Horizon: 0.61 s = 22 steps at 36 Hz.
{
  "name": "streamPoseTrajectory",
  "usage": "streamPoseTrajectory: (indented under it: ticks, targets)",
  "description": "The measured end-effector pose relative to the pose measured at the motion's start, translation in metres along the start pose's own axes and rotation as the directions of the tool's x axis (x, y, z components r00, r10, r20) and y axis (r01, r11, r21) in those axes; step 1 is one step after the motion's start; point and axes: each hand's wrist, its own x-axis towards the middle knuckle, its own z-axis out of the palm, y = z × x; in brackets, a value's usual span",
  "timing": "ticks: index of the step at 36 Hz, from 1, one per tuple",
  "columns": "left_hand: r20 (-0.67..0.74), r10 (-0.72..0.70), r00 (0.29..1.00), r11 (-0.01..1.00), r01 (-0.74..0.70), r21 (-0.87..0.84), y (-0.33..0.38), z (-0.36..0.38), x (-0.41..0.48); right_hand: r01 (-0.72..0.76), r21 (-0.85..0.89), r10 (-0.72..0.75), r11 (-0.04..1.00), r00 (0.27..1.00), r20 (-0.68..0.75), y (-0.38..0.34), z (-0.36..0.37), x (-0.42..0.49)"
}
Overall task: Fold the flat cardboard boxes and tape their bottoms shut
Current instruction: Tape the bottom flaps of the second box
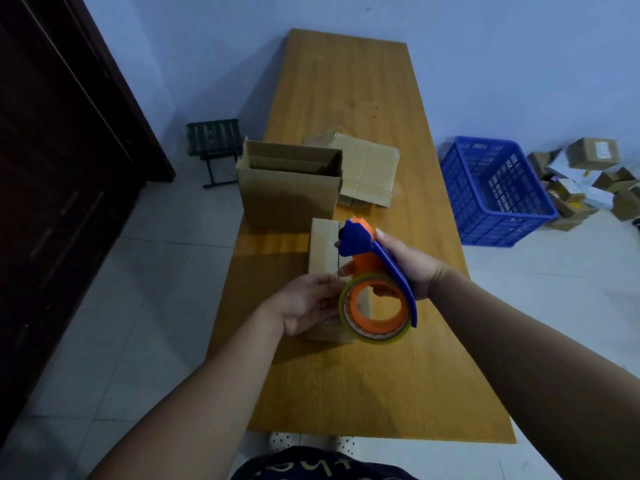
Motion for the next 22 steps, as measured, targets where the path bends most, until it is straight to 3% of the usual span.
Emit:
streamPoseTrajectory:
  ticks: [13, 18, 22]
  targets:
    - [-0.223, 0.17, 0.96, 0.945, -0.095, 0.312, -0.008, 0.018, 0.01, -0.047, -0.088, 0.05, 0.995, 0.998, 0.024, -0.004, -0.003, -0.011]
    - [-0.194, 0.181, 0.964, 0.902, -0.084, 0.423, -0.011, 0.02, 0.01, -0.034, -0.165, 0.042, 0.986, 0.998, 0.042, -0.008, -0.002, -0.018]
    - [-0.146, 0.186, 0.972, 0.922, -0.12, 0.369, -0.012, 0.018, 0.007, -0.027, -0.178, 0.034, 0.984, 0.999, 0.034, -0.009, -0.005, -0.021]
